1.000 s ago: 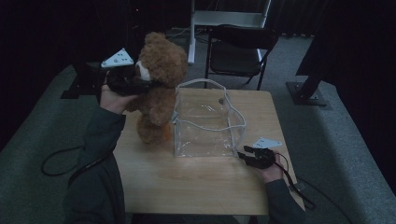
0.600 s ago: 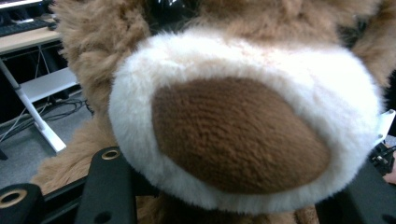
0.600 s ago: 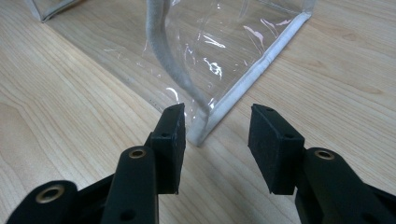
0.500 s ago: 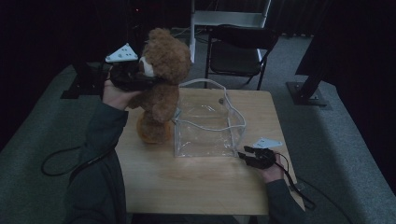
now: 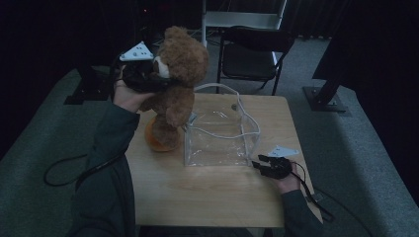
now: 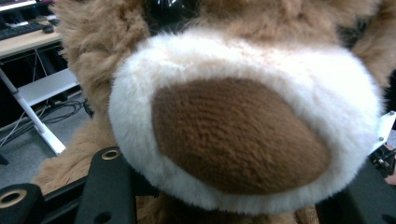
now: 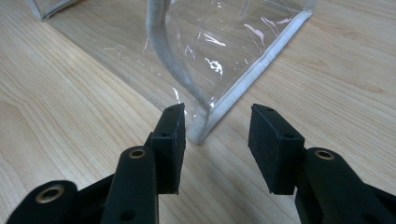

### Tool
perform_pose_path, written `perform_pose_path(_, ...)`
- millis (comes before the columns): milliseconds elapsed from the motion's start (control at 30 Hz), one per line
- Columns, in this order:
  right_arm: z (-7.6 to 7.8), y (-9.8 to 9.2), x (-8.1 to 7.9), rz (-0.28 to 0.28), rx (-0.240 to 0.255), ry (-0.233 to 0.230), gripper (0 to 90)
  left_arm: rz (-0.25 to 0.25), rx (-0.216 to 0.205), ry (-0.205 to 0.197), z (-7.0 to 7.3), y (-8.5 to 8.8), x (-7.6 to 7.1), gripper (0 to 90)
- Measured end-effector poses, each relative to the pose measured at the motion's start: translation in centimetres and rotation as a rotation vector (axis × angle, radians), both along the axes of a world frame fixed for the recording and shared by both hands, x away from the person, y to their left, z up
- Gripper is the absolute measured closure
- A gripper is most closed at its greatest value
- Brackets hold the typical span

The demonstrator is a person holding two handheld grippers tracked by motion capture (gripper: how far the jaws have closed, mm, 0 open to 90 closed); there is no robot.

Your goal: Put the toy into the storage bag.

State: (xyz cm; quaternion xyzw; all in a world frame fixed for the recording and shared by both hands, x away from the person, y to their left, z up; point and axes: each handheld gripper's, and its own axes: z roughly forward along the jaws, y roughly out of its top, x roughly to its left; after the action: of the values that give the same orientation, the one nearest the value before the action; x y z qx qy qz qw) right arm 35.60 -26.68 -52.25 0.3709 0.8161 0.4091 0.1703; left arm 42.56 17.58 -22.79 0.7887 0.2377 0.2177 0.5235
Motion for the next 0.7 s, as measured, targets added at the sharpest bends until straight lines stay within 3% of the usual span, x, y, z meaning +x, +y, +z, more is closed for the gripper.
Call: perform_pose_path(700, 0.0, -0.1, 0.0, -0.002, 0.001, 0.001, 55.5, 0.015, -0.018, -0.009, 1.7, -1.2, 0.5, 43.8)
